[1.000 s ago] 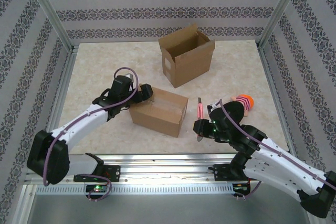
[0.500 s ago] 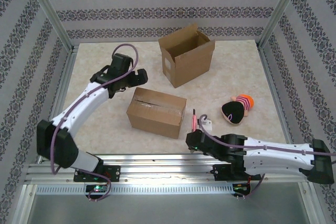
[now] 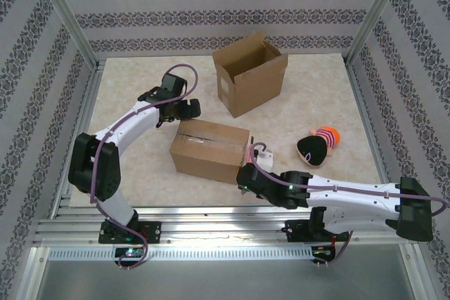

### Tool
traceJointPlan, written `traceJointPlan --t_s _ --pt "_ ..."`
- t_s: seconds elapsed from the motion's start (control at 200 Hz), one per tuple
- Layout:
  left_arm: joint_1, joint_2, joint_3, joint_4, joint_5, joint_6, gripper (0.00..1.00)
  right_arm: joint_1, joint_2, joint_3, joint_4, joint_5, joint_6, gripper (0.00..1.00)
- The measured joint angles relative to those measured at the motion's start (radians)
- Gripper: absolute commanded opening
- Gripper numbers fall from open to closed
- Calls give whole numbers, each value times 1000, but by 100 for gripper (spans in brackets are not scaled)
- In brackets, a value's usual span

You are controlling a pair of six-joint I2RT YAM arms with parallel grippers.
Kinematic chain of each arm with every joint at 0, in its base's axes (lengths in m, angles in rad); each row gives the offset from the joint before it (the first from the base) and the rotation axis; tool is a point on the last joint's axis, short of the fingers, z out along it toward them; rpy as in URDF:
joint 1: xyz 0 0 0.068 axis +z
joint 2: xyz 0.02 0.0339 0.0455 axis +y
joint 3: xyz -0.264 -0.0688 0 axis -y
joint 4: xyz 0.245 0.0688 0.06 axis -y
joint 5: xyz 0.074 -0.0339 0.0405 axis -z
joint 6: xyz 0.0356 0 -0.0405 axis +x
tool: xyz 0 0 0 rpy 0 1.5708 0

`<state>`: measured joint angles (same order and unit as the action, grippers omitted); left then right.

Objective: Unpack the express box

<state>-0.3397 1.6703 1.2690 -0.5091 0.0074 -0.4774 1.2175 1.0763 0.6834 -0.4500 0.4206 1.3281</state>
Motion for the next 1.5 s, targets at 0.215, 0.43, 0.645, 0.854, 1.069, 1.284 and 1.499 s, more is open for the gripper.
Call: traceJointPlan --t_s 0.215,0.43,0.645,0.854,1.069,1.284,1.499 --pt "18 -97 -116 72 -1 -8 100 -139 55 32 37 -27 -76 0" --pt "19 -247 -270 103 9 -55 100 -302 107 41 120 -56 -156 0" --pt "19 -382 -399 97 41 -109 100 -399 226 107 199 -71 -205 0" --pt "11 -518 -529 21 85 -151 100 -408 370 196 280 -122 -221 0" --pt "-2 -639 -630 -35 121 -218 100 -409 500 288 379 -171 -202 0" --pt "-2 -708 -677 -45 121 -283 100 -411 589 356 436 -163 -179 0" --pt "-9 -710 -687 -29 124 -321 100 -413 592 360 443 -113 -188 0"
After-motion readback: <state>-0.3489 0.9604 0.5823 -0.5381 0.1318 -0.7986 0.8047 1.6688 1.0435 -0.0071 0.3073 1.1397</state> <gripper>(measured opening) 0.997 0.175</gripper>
